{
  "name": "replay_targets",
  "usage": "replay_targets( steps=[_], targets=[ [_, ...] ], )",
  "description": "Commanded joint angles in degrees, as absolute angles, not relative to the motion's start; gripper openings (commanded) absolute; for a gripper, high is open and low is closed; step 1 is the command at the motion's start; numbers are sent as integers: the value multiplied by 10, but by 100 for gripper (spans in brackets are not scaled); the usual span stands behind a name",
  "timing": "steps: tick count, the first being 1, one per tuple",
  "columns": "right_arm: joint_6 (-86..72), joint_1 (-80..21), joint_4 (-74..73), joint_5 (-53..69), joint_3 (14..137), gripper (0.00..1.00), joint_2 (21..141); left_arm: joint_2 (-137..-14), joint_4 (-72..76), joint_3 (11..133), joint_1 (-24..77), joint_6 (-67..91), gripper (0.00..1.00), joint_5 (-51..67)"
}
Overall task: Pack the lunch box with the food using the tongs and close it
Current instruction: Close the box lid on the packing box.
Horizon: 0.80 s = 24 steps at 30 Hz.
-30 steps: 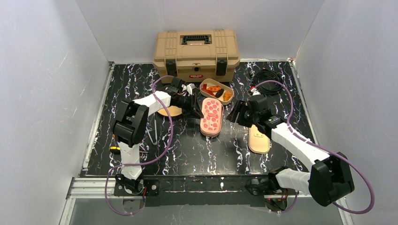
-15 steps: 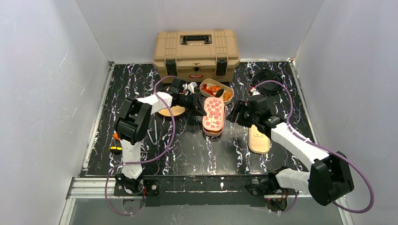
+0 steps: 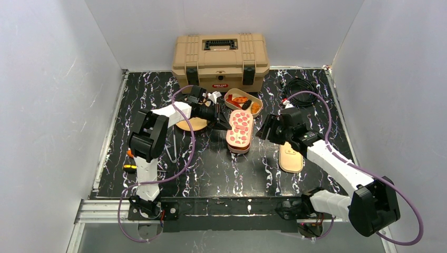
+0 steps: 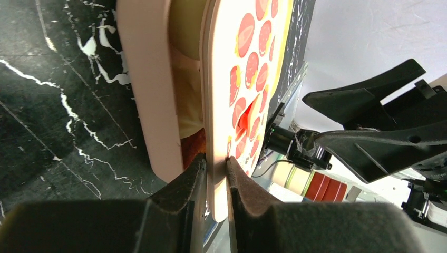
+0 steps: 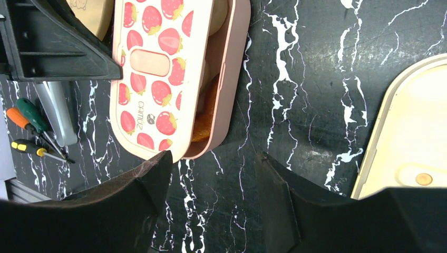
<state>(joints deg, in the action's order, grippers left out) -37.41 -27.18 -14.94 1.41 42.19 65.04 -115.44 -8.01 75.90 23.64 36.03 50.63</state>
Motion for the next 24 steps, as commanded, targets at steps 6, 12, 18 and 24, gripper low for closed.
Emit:
replay_targets(
  steps=[6,12,18,24],
  targets=[
    [-372,-273,-164,3,431,68,628,-1149,-115,784,237,332,0,523],
    [-372,-273,-167,-14,433,68,627,-1155,-115,783,244,330,0,504],
    [-372,-273,-166,-15,430,68,627,-1158,-116,782,251,330,0,482],
    [-373,-273,-163,-13,425,68,629,-1159,-112,780,258,332,0,473]
  ],
)
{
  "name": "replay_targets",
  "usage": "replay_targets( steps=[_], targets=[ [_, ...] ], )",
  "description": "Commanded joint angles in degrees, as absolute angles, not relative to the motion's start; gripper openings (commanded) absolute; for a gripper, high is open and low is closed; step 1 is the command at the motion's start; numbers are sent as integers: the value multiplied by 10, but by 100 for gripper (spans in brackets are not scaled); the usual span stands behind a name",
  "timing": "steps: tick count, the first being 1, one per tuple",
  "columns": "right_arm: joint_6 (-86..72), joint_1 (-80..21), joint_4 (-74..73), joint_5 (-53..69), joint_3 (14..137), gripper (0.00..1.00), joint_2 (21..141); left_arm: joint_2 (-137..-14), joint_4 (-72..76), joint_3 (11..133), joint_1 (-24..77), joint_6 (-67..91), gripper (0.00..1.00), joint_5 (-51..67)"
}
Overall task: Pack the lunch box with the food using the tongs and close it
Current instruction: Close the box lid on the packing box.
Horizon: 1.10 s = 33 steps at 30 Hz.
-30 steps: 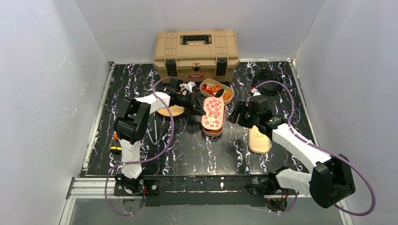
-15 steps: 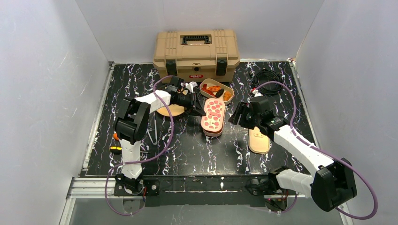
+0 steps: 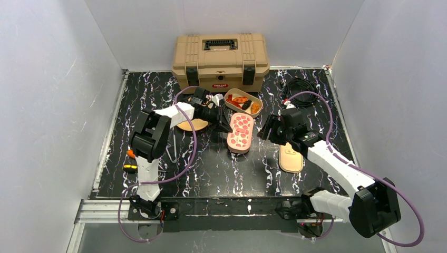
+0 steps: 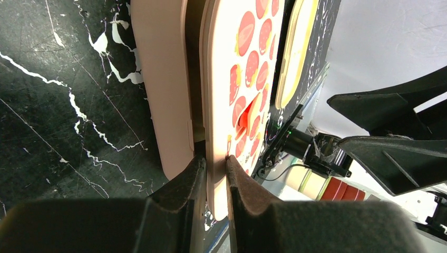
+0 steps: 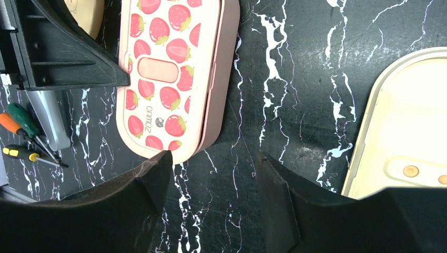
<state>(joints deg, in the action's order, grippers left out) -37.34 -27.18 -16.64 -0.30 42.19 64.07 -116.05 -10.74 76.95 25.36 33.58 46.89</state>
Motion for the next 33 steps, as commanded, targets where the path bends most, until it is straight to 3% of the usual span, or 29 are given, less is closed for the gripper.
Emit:
replay_targets(
  steps=[1,33],
  targets=[
    [-373,-273,-162,-13,425,68,629,-1159,-110,778,258,333,0,472],
    [-371,-273,-156,-11,417,68,635,-1170,-146,795,279,308,0,427]
  ],
)
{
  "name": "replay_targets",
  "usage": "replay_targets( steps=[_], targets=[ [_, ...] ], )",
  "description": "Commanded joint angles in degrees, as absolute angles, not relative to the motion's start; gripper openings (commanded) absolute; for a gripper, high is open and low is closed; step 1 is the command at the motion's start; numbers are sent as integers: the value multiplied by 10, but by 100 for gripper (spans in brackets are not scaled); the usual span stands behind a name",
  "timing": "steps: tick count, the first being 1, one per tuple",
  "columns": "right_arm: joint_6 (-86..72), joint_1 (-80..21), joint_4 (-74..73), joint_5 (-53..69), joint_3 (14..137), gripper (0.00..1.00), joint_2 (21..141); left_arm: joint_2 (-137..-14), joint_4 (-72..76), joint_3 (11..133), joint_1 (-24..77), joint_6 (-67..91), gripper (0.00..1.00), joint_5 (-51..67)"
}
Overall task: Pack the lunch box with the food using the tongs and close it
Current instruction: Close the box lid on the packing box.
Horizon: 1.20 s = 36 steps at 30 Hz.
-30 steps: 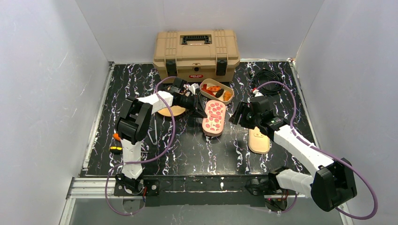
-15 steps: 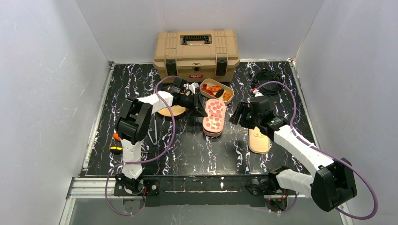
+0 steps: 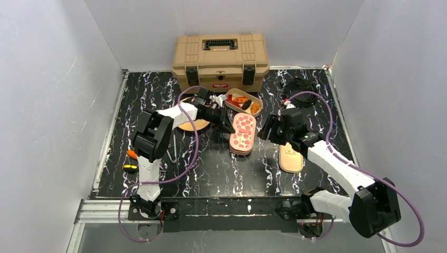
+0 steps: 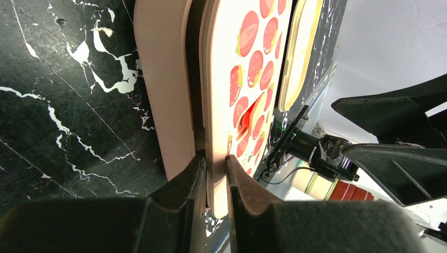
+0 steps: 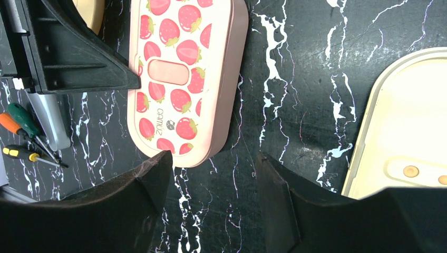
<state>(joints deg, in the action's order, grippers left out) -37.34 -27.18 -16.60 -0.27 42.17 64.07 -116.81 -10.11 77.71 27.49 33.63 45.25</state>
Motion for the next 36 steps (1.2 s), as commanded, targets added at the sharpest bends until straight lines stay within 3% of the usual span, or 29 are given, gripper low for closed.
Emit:
replay_targets(
  steps=[1,3,5,8,16,30,36],
  targets=[
    [-371,-273,-156,-10,417,68,635,-1170,-153,799,280,303,0,423],
    [-371,-273,-155,-9,417,68,636,-1167,-169,806,280,290,0,412],
    [-371,-273,-155,-9,417,68,639,-1163,-180,811,281,279,13,402],
    [-372,-273,-155,-7,417,68,642,-1156,-193,817,281,266,24,390],
    [-372,-273,-153,-5,417,68,646,-1141,-225,836,287,232,37,375],
    [-377,-273,-143,-4,414,68,652,-1084,-263,843,287,176,47,313],
    [-393,-274,-101,32,411,69,674,-1109,-239,840,287,207,48,356]
  ],
)
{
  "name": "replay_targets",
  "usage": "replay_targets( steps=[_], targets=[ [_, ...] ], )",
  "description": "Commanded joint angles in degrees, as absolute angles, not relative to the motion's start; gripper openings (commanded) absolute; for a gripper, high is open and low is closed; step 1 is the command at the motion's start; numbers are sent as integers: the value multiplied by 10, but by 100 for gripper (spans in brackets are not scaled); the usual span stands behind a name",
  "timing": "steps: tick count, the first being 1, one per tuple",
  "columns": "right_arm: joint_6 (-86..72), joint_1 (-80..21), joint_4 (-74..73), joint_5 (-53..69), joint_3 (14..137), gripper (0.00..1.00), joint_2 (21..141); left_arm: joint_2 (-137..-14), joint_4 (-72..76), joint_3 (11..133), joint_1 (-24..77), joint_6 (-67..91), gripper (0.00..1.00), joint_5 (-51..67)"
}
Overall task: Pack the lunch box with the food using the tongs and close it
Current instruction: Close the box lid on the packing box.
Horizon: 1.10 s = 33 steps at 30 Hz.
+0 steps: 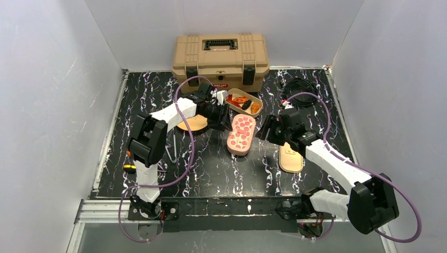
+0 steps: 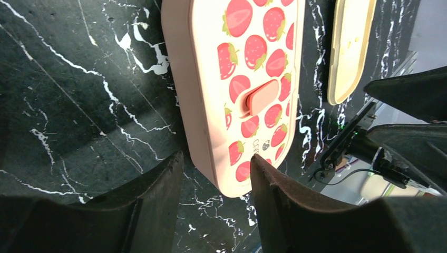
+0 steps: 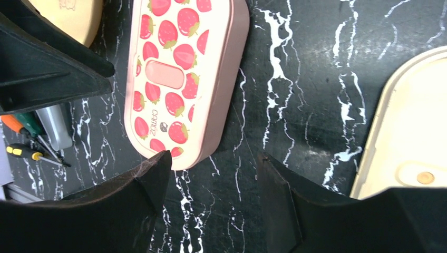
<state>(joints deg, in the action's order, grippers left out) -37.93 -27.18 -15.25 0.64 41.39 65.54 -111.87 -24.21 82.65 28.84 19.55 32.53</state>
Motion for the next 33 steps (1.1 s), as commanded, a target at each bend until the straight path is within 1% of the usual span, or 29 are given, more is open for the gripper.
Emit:
replay_targets(
  steps=[1,5,14,18,22,24,29,33],
  targets=[
    [-395,-275,-92,39,414,70,684,-1116,-235,841,288,213,50,361],
    [-395,-285,-60,43,435,76,728,-1135,-228,843,288,222,55,364],
    [-395,-310,-5,55,481,79,862,-1185,-248,862,287,222,56,343],
    [-411,-317,13,44,460,76,894,-1210,-298,885,291,201,54,311],
    [-431,-331,26,28,416,72,896,-1229,-337,904,294,183,44,273],
    [-439,-341,26,15,399,71,899,-1238,-354,913,295,177,41,267],
    [-468,-367,51,8,354,66,905,-1254,-365,922,297,167,40,269],
    [-490,-429,55,3,359,64,904,-1252,-365,926,298,157,41,288]
  ],
)
